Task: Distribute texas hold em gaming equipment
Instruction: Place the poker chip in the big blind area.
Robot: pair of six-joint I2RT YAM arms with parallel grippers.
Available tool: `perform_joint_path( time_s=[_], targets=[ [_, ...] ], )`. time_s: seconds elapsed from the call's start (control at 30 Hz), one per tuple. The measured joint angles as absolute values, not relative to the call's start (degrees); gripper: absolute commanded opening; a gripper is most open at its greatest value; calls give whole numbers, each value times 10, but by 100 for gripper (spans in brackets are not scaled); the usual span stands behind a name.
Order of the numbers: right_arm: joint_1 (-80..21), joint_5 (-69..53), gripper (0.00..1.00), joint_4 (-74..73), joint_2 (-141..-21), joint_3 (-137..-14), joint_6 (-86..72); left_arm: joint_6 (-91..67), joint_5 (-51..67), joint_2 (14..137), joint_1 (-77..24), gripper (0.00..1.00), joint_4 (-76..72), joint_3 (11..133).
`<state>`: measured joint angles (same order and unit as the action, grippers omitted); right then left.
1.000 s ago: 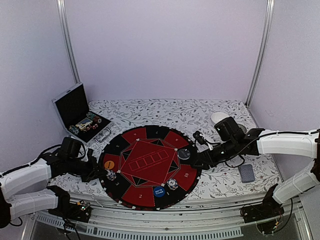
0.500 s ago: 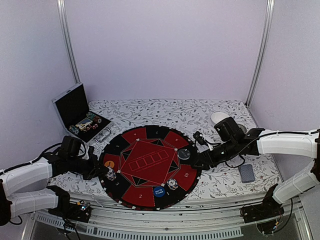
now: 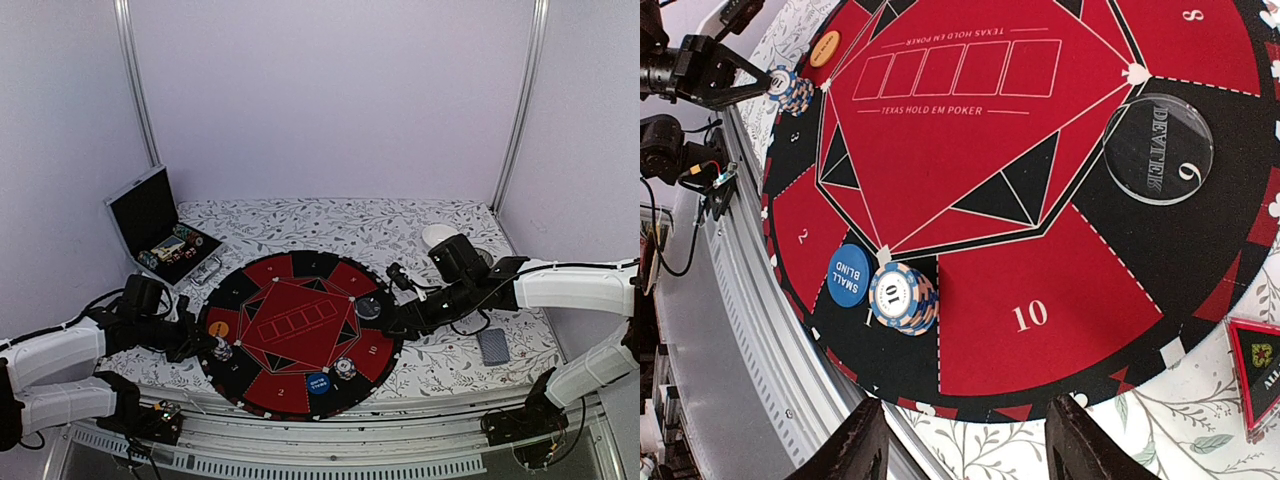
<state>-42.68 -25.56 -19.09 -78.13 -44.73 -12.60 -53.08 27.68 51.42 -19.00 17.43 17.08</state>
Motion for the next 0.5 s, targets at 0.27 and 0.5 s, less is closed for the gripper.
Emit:
perform_joint_path(
  time_s=[0.27, 0.5],
  targets=[
    [-427, -256, 56, -191, -781, -447, -126, -522, 276, 514, -185, 4, 176, 171],
    [-427, -256, 56, -192, -781, -448, -126, -514, 276, 514, -183, 12, 179, 171]
  ],
)
